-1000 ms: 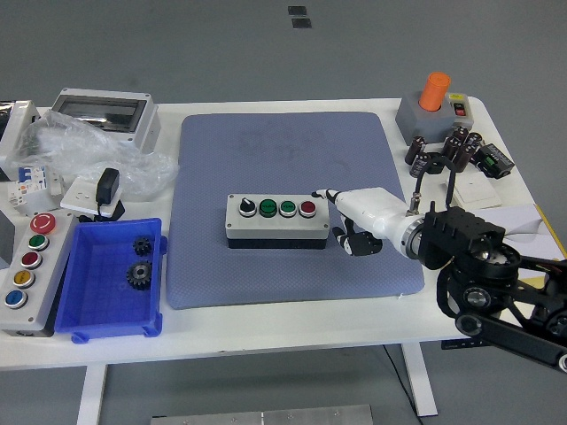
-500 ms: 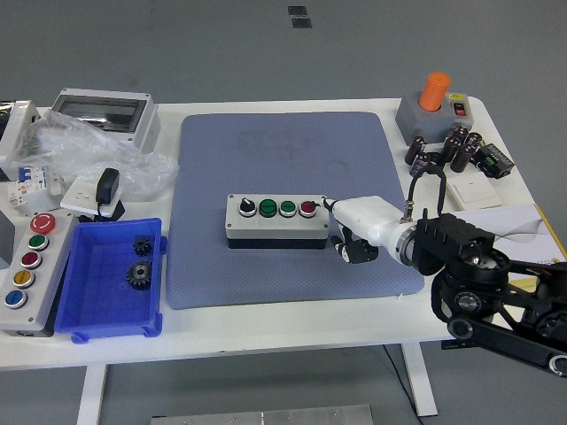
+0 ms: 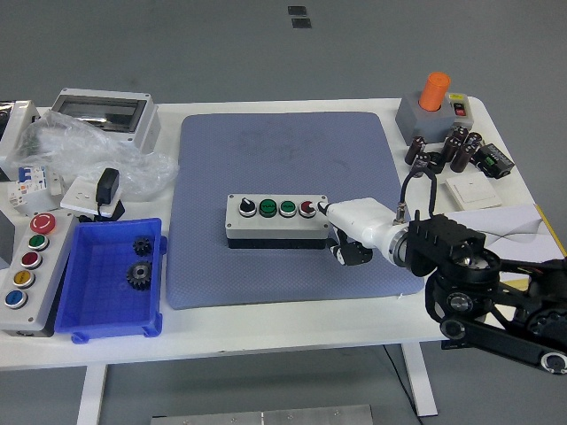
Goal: Pick up the button,place it on the desk,press the button,press the button
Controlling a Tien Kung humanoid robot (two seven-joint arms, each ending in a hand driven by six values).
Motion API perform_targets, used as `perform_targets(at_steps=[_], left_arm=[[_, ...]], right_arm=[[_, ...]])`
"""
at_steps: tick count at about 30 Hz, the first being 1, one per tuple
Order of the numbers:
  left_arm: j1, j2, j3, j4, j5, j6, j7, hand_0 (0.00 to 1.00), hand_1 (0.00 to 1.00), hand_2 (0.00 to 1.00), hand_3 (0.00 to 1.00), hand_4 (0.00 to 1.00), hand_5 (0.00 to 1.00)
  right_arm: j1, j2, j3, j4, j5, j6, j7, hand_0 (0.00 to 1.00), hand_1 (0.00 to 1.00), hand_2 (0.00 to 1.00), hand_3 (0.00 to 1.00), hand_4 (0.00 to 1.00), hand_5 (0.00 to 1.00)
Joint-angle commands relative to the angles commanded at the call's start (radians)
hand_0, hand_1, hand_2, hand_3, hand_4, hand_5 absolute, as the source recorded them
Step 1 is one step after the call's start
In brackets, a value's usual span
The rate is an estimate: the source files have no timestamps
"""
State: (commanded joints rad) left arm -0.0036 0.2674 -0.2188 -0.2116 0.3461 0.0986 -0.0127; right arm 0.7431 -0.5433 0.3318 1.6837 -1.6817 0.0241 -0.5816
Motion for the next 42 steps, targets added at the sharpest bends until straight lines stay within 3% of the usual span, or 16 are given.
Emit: perform_targets(at_steps=[13, 26, 31, 36, 42], left_arm=[[0.001, 0.001, 0.004, 0.0, -0.006, 0.001, -0.001, 0.577, 0.615, 0.574, 0.617, 0.733, 0.265], [0.002, 0.0, -0.002, 0.0, 0.0, 0.002, -0.001, 0.578, 0.616, 0.574, 0.617, 0.734, 0.266], [0.002, -0.001, -0.001, 0.0, -0.002, 0.002, -0.001, 0.577, 0.616, 0.574, 0.618, 0.735, 0.267], [0.006, -0.003, 0.0, 0.0, -0.005, 0.003, -0.001, 0.577, 0.616, 0.574, 0.618, 0.735, 0.267], [0.014, -0.009, 0.002, 0.001, -0.014, 0.006, -0.003, 0.577, 0.616, 0.575, 0.618, 0.737, 0.267]], right_arm=[[0.011, 0.008, -0.014, -0.027, 0.012, 0.001, 0.004, 0.398, 0.475, 0.235, 0.936, 0.4, 0.002], [0.021, 0.001, -0.029, -0.01, 0.018, 0.011, 0.007, 0.389, 0.467, 0.234, 0.93, 0.4, 0.002], [0.006, -0.014, 0.039, 0.016, 0.0, -0.063, 0.048, 0.38, 0.463, 0.229, 0.92, 0.397, 0.002], [-0.023, -0.035, 0.146, 0.039, -0.009, -0.166, 0.117, 0.38, 0.463, 0.229, 0.92, 0.397, 0.002], [-0.049, -0.028, 0.262, 0.023, 0.003, -0.283, 0.22, 0.377, 0.458, 0.229, 0.916, 0.398, 0.002]])
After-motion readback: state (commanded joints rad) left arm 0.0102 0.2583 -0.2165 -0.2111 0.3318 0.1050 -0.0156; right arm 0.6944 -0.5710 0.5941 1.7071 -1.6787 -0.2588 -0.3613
